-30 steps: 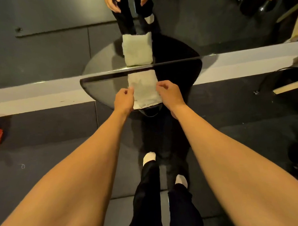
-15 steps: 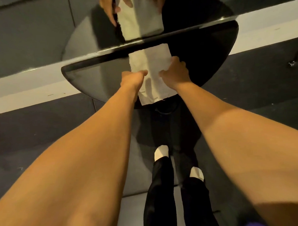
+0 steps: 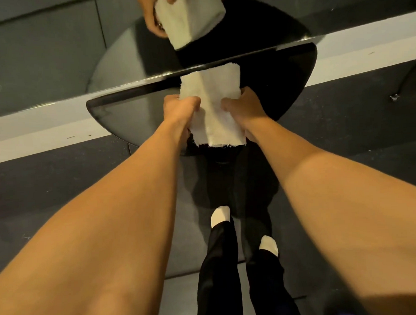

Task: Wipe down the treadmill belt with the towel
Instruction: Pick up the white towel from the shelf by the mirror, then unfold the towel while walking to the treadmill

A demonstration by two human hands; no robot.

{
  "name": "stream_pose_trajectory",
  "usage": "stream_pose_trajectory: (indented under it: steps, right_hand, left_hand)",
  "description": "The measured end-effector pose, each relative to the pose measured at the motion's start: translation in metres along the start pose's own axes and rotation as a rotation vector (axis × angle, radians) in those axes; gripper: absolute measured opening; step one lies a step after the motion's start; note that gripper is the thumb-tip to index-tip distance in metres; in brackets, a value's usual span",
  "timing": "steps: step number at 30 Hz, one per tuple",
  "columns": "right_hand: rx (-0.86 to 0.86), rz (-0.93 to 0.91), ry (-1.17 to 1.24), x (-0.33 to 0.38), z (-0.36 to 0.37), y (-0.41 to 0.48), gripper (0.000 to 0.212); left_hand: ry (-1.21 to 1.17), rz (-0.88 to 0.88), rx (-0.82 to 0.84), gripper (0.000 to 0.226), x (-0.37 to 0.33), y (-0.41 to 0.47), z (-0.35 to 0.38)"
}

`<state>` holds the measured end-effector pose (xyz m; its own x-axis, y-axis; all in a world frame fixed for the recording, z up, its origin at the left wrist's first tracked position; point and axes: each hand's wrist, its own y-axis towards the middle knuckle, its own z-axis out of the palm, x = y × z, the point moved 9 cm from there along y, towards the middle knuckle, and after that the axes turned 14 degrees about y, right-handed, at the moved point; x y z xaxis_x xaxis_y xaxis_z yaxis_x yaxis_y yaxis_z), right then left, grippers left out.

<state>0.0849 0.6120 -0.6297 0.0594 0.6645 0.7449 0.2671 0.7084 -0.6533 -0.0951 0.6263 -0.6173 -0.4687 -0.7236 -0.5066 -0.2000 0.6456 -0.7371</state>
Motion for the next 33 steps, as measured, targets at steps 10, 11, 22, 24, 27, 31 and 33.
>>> stream_pose_trajectory:
  steps: [10, 11, 22, 24, 27, 31, 33]
  right_hand:
    - [-0.018, -0.154, 0.249, 0.116, -0.098, -0.149, 0.021]
    - [-0.065, -0.2, 0.222, 0.132, -0.116, -0.17, 0.025]
    - [-0.45, -0.816, 0.245, 0.254, -0.317, -0.45, 0.03]
    - [-0.527, -0.845, 0.323, 0.255, -0.356, -0.489, 0.036]
    - [-0.686, -0.867, 0.381, 0.246, -0.414, -0.547, 0.04]
    - [-0.864, -0.888, 0.488, 0.215, -0.48, -0.626, 0.031]
    - [-0.948, -0.894, 0.561, 0.189, -0.509, -0.667, 0.027]
  left_hand:
    - [-0.004, 0.168, 0.076, 0.001, -0.108, -0.19, -0.004]
    - [-0.038, 0.216, 0.092, 0.009, -0.123, -0.217, -0.002]
    - [-0.113, 0.915, -0.199, 0.034, -0.244, -0.504, 0.003]
    - [-0.101, 1.011, -0.165, 0.035, -0.261, -0.553, 0.022]
    - [-0.078, 1.17, -0.08, 0.032, -0.284, -0.624, 0.059]
    - [-0.048, 1.339, 0.076, 0.024, -0.289, -0.716, 0.117]
    - [-0.044, 1.395, 0.165, 0.024, -0.285, -0.757, 0.149]
